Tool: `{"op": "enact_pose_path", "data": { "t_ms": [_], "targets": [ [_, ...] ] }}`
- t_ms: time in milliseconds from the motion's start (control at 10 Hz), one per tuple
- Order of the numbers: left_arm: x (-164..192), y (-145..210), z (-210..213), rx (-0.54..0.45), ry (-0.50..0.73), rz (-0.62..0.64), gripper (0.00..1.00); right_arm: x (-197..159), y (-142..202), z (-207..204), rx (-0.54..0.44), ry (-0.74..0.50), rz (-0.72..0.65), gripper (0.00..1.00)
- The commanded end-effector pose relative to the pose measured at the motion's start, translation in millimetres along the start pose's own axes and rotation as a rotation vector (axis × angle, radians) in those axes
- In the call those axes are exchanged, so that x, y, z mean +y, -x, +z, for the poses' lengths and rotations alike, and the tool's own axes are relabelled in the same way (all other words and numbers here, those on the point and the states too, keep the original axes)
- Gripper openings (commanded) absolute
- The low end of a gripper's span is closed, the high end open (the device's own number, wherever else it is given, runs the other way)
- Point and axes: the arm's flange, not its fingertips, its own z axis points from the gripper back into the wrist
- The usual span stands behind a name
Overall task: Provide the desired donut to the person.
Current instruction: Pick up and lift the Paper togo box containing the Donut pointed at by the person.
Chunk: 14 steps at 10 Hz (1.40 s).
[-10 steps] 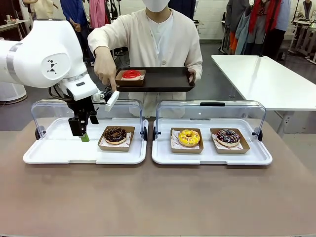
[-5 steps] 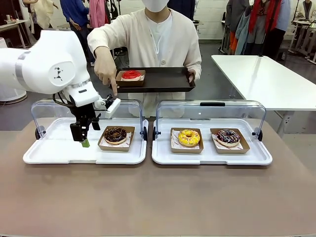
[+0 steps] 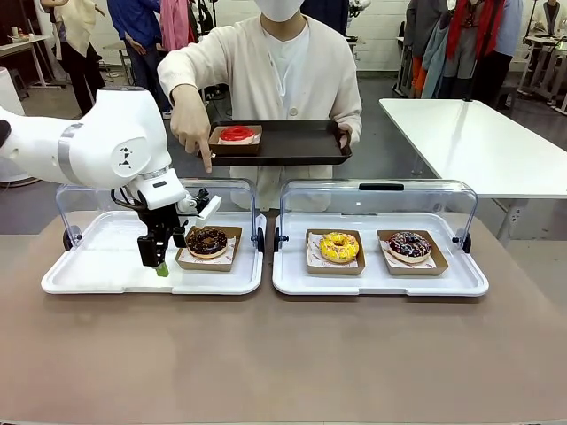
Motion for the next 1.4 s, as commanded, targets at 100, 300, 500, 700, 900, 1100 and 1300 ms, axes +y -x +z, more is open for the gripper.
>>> {"op": "enact_pose_path", "data": {
  "t_ms": [100, 300, 500, 700, 900, 1100, 1300],
  "targets": [
    [18.2, 6.3, -7.9, -0.001, 0.015, -0.026, 1.0, -0.6, 0.0, 0.6, -0.012, -0.004, 0.008, 1.0],
    [19.5, 4.1, -15.8, 0.003, 0.026, -0.025, 1.0, -0.6, 0.0, 0.6, -0.012, -0.004, 0.008, 1.0],
    [24.5, 4.8, -21.2, -0.004, 0.032, -0.024, 1.0, -0.6, 0.0, 0.6, -0.012, -0.004, 0.008, 1.0],
    [25.1, 4.0, -25.3, -0.004, 0.034, -0.021, 1.0, -0.6, 0.0, 0.6, -0.012, -0.004, 0.008, 1.0],
    [27.3, 3.9, -26.4, 0.002, 0.036, -0.019, 1.0, -0.6, 0.0, 0.6, -0.012, -0.004, 0.008, 1.0],
    [29.4, 5.1, -32.3, 0.002, 0.045, -0.009, 1.0, -0.6, 0.0, 0.6, -0.012, -0.004, 0.008, 1.0],
    [32.4, 5.8, -35.7, 0.01, 0.046, -0.005, 1.0, -0.6, 0.0, 0.6, -0.012, -0.004, 0.008, 1.0]
  ]
}}
